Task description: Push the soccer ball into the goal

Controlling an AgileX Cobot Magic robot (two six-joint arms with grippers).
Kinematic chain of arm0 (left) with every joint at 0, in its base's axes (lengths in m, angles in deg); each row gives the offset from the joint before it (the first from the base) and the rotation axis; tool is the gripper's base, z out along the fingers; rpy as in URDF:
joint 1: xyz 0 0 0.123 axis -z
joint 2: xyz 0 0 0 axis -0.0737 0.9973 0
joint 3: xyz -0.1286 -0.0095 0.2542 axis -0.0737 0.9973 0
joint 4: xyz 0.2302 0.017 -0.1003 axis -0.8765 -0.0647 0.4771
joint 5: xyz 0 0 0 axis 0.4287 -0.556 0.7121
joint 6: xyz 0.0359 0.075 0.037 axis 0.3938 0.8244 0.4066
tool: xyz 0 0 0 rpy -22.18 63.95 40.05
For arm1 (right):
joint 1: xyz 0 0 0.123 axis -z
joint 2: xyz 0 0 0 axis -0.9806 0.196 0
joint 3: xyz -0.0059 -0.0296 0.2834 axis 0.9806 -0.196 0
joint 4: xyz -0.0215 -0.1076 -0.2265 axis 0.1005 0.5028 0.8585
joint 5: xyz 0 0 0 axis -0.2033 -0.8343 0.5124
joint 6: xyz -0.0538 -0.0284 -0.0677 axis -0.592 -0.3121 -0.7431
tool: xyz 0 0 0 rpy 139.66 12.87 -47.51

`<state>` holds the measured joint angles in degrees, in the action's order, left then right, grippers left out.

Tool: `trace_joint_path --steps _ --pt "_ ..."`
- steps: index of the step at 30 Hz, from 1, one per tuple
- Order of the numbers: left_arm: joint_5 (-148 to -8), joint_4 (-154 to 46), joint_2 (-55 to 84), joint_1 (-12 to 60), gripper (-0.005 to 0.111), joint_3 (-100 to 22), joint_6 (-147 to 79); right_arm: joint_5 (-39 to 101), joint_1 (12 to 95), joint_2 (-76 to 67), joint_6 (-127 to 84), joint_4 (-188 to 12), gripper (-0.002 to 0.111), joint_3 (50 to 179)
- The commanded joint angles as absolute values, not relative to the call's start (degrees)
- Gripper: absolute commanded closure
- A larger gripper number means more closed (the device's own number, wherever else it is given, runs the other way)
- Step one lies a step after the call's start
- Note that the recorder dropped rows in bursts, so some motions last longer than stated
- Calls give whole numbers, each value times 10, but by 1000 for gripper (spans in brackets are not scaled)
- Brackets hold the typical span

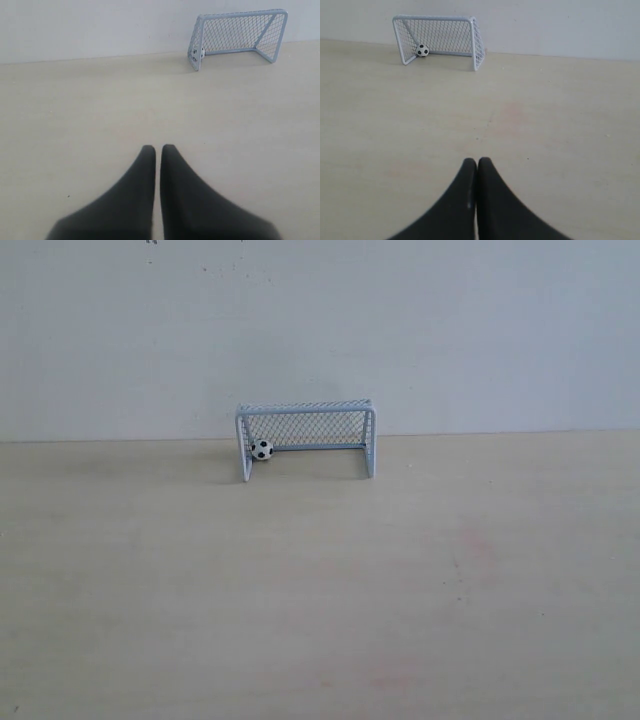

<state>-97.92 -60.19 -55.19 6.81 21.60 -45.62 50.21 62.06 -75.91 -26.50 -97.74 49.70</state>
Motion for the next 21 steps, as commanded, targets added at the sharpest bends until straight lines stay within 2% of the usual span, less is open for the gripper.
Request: trace_joint_path --steps 1,8,21 --pt "-977 -602 -553 66 102 218 -455 503 622 -761 -265 -977 109 497" --pt "-977 -602 -553 66 102 218 -455 511 685 -761 -254 -979 109 497" --pt "-977 -602 -553 66 102 218 -455 511 690 -761 -254 -979 109 497"
